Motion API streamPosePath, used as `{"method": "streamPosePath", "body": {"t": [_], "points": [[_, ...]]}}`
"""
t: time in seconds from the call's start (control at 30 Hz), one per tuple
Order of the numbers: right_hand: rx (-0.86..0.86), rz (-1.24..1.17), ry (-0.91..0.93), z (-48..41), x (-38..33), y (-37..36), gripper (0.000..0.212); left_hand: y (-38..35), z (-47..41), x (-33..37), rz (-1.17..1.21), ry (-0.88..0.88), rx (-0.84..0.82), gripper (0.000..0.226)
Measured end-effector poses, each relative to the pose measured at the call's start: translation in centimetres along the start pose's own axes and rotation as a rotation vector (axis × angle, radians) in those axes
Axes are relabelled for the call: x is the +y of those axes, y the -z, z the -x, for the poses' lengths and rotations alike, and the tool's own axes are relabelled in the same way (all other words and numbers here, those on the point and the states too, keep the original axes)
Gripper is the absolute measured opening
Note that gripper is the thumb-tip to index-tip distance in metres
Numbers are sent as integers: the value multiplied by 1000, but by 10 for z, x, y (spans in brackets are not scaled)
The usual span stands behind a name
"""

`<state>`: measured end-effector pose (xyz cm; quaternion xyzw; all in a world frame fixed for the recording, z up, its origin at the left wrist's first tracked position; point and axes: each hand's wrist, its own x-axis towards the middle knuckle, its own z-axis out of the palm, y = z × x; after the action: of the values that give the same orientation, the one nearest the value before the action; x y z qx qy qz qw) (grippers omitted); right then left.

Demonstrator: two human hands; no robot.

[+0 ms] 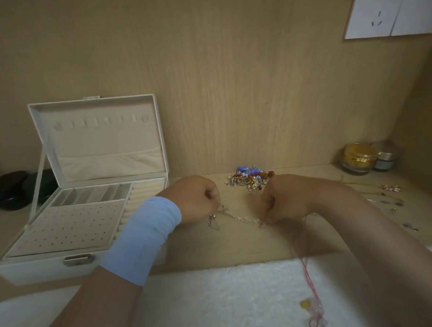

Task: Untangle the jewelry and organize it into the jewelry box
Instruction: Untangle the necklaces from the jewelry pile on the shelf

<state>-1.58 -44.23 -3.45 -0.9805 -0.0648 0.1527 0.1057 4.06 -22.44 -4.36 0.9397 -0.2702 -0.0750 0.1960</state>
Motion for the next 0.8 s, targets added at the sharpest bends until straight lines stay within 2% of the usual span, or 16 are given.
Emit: {"method": "streamPosePath", "body": {"t": [0.13, 0.2, 0.23, 0.3, 0.4, 0.53, 0.7, 0.8], "points": [[-51, 69, -72, 2, -3, 1, 20, 9, 3, 7, 438, -57, -21, 12], [27, 52, -19, 0, -6, -1, 17, 10, 6, 12, 619, -77, -45, 15], [97, -35, 25, -2, -7, -2, 12, 9, 6, 13, 679, -81, -55, 16], [162, -364, 99, -3, -14, -3, 13, 8, 7, 16, 736, -81, -65, 16], [69, -725, 188, -2, -21, -5, 19, 7, 6, 16, 787, -35, -59, 17], [6, -890, 249, -2, -22, -11, 10, 9, 5, 13, 793, 16, -48, 17], [104, -931, 145, -5, -21, -13, 13, 10, 1, 3, 475, 16, 63, 11], [48, -1030, 114, -2, -23, -13, 15, 10, 1, 0, 361, -11, 89, 11]]}}
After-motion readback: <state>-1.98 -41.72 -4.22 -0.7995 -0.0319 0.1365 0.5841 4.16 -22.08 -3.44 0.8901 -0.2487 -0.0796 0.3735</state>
